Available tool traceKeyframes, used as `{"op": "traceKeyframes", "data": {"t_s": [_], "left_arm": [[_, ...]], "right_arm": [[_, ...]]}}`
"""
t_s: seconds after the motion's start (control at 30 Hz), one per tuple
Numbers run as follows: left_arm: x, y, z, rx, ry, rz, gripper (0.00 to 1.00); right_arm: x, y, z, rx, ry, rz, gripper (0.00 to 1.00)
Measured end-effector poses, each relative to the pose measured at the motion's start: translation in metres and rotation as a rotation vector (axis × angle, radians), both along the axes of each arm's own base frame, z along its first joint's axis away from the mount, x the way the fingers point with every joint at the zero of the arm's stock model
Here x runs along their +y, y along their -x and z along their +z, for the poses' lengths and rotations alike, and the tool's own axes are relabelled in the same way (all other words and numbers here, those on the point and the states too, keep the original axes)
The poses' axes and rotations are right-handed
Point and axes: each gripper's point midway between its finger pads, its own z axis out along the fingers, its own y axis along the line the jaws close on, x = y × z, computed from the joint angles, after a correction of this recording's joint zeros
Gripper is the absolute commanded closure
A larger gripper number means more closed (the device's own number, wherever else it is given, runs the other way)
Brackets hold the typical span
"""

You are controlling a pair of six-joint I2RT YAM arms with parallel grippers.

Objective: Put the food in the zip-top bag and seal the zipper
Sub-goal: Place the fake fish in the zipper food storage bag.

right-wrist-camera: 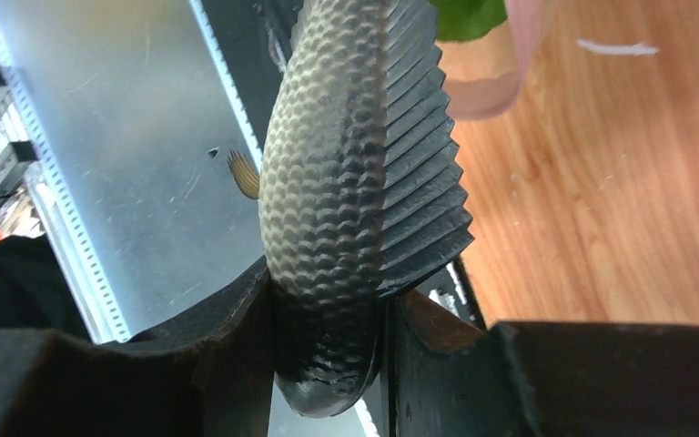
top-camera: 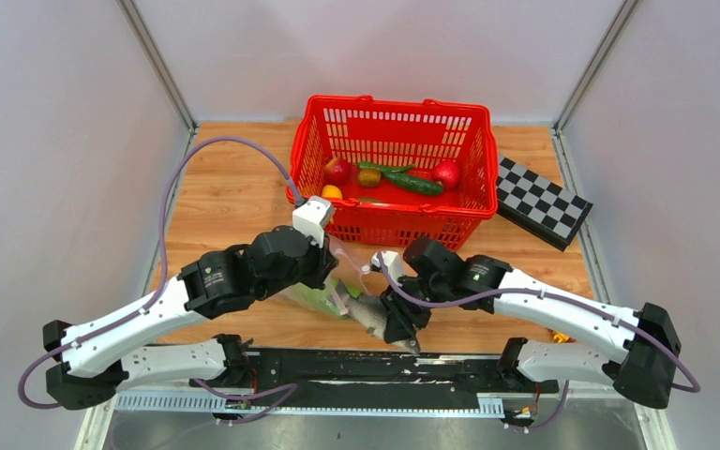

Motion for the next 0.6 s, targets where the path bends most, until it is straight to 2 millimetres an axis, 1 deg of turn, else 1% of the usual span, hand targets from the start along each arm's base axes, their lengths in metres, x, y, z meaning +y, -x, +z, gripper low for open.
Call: {"op": "traceKeyframes", "data": {"t_s": [0.1, 0.27, 0.43, 0.5, 0.6], "left_arm": [[-0.002, 0.003, -0.001, 0.007, 0.000, -0.024, 1.00], [-0.006, 0.008, -0.001, 0.018, 0.004, -0.061, 1.00], [-0.014, 0.012, -0.002, 0.033, 0.017, -0.098, 1.00], [-0.017, 0.013, -0.003, 0.040, 0.019, -0.109, 1.00], [-0.018, 0.015, -0.004, 0.048, 0.021, -0.122, 1.00]], "right_arm": [[0.006, -0.011, 0.002, -0.037, 0.014, -0.020, 1.00], [0.021, -0.025, 0.014, -0.085, -0.020, -0.021, 0.97], [0.041, -0.038, 0.014, -0.100, -0.033, -0.024, 0.93], [0.045, -0.041, 0.013, -0.101, -0.027, -0.027, 0.92], [0.048, -0.048, 0.016, -0.121, -0.025, -0.047, 0.87]]}}
